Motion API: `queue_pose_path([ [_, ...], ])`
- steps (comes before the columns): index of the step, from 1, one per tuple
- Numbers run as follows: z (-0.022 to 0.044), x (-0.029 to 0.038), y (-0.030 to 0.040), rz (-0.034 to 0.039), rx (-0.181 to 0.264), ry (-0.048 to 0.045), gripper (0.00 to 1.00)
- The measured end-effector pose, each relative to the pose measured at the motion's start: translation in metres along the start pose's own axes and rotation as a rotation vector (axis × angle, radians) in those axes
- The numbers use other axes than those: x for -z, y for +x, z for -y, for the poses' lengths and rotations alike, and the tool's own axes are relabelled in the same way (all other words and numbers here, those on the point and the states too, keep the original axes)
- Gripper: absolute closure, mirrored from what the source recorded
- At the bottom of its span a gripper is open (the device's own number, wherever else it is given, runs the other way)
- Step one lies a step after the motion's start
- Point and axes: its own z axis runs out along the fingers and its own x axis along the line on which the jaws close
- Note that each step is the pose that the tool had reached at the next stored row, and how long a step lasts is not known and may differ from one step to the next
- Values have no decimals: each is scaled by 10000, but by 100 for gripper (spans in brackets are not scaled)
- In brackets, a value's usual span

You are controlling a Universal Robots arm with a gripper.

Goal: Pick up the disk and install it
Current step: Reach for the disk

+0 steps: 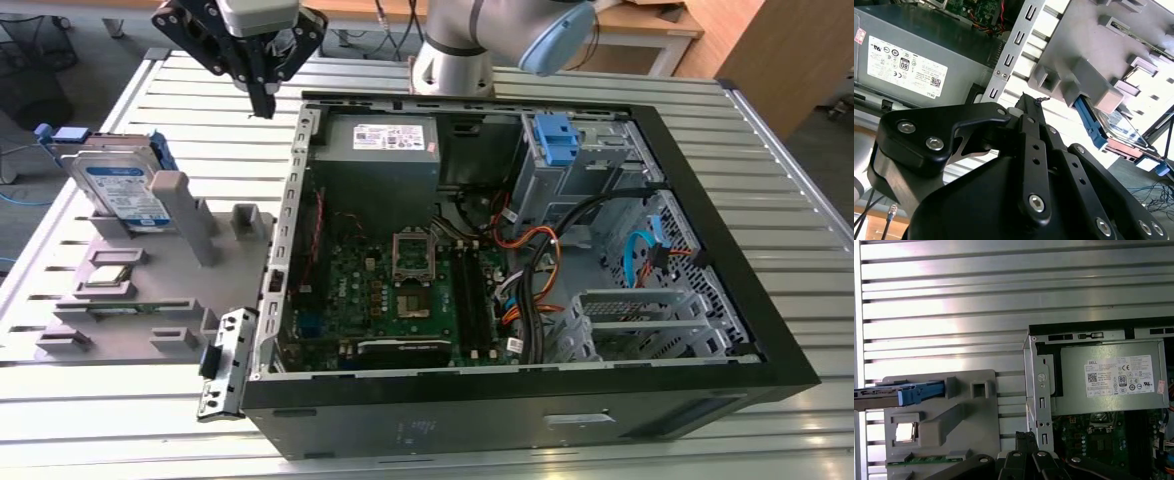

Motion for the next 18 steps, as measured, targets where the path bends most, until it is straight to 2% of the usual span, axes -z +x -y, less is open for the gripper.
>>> queue_pose_path([
  [5,3,-1,33,0,0,-2,89],
  [18,16,-4,200,0,0,-3,89],
])
